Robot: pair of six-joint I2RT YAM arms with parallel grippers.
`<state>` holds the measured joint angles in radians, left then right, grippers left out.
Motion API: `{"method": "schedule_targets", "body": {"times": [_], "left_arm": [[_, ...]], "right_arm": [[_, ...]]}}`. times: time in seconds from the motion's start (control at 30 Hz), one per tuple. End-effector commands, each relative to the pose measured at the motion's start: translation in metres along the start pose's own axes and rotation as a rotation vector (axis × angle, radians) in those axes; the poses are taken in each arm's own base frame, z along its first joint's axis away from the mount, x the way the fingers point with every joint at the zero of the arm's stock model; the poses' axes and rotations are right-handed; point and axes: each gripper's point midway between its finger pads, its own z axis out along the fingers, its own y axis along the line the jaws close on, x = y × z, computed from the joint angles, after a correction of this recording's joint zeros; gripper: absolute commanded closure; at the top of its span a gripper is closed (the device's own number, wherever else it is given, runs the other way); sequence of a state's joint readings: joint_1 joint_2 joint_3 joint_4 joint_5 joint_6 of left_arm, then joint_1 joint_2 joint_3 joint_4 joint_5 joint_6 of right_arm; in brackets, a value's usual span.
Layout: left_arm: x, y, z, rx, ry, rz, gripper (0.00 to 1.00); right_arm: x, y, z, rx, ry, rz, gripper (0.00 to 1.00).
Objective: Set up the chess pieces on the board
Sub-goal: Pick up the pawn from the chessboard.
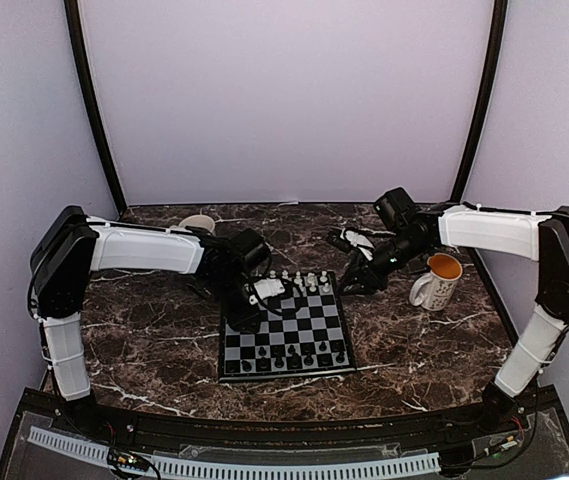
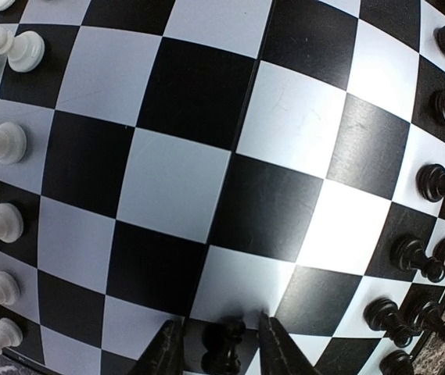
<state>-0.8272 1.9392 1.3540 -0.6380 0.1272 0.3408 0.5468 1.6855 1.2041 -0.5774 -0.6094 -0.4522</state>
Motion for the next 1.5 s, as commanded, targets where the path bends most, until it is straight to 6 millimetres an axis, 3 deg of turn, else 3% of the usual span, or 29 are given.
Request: {"method": "schedule_targets", "body": {"times": [0.0,0.47,0.87,1.3,1.47], "left_arm": [[0.021,-0.005,-0.001,0.019,0.071,-0.021,0.66],[0.029,-0.004,-0.016,-0.029,0.036,-0.052,0.69],[0.012,-0.009,-0.011,0.012,-0.032,-0.049,0.73],[0.022,-0.013,-0.012,0.019,0.010,-0.059,0.85],[0.012,-0.014,-0.022,0.012,-0.070,-0.076,0.88]], "right_arm": [[-0.007,0.000,-0.002,-0.011,-0.016,-0.012,0.65],[-0.004,-0.001,0.001,-0.023,-0.009,-0.002,0.65],[-0.005,-0.001,0.001,-0.020,-0.007,-0.002,0.64],[-0.007,0.000,0.001,-0.031,-0.011,0.010,0.64],[-0.015,0.002,-0.004,-0.035,-0.028,0.022,0.65]]}}
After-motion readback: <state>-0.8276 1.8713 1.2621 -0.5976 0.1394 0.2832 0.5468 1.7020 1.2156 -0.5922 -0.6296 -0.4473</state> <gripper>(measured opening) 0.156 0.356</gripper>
